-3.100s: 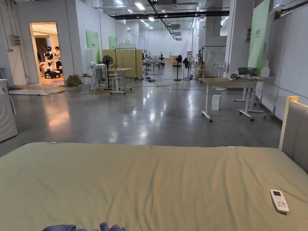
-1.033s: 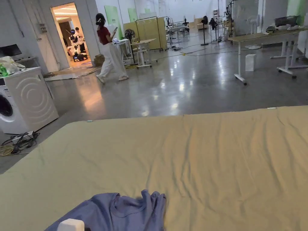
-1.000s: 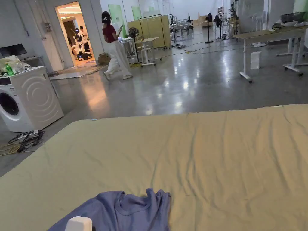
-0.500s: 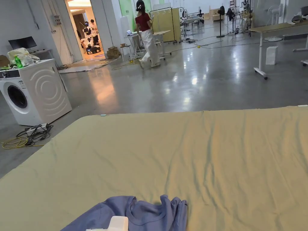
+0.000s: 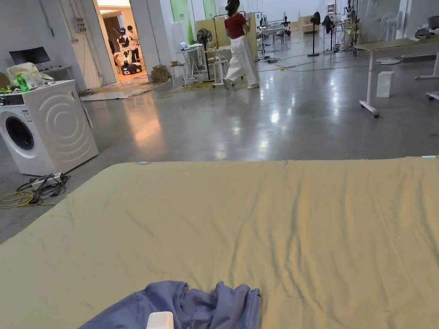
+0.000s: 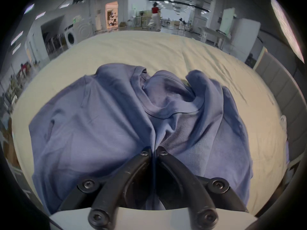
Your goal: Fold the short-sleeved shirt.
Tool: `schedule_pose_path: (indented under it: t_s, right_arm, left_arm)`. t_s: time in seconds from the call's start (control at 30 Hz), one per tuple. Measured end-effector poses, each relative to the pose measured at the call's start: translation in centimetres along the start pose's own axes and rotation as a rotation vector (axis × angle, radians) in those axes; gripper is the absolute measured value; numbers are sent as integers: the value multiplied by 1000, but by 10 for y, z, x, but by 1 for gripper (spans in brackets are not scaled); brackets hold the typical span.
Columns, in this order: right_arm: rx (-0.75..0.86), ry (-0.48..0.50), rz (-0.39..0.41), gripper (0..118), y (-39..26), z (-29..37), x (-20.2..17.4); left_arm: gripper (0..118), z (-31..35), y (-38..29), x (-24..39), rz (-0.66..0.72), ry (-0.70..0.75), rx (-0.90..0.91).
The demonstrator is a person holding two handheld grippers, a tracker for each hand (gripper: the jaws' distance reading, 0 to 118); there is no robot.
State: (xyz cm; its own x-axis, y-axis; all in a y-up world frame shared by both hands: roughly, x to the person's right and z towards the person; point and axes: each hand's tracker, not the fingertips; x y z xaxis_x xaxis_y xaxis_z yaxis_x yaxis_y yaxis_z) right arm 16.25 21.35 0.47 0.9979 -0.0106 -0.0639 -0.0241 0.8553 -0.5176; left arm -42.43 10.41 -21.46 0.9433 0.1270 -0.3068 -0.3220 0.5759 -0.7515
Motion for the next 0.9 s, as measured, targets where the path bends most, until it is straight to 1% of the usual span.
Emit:
schedule_pose_path:
  t_s: [0.07, 0.1, 0.17, 0.23, 0.3, 0.43, 0.5, 0.63, 0.7, 0.73, 0.77, 0.83, 0.9]
  right_arm:
    - [15, -3, 27, 0, 0, 6, 2]
    - [21, 5, 30, 0, -1, 9, 4]
    - [22, 18, 25, 0, -3, 11, 9]
    - [18, 31, 8, 0, -5, 12, 13]
    - [21, 37, -13, 0, -9, 14, 16]
    - [40, 27, -46, 0, -18, 24, 21]
    - [43, 24, -56, 0, -20, 28, 24]
    - [47, -10, -65, 0, -24, 37, 32]
    - [47, -27, -79, 0, -26, 41, 37]
    - [48, -38, -86, 0, -27, 44, 40]
    - [49, -49, -92, 0, -29, 45, 42]
    - [45, -70, -99, 0, -32, 49, 46]
    - [40, -85, -108, 0, -34, 52, 50]
  left_arm:
    - [4, 13, 8, -11, 66, -20, 1]
    - [4, 26, 12, -15, 80, -18, 56]
    - [4, 58, 25, -26, 111, -31, 161]
    - [4, 92, 46, -37, 153, -66, 181]
    - [4, 120, 65, -47, 150, -25, 230]
    - [4, 168, 110, -46, 95, -15, 356]
    - [4, 190, 136, -35, 79, -45, 413]
    - [4, 220, 180, 17, -69, -67, 470]
    - [4, 219, 189, 52, -164, -101, 477]
    - [4, 206, 195, 70, -227, -113, 472]
    - [4, 198, 194, 89, -254, -129, 470]
    - [4, 178, 181, 133, -314, -217, 430]
    - [4, 152, 151, 187, -409, -297, 385]
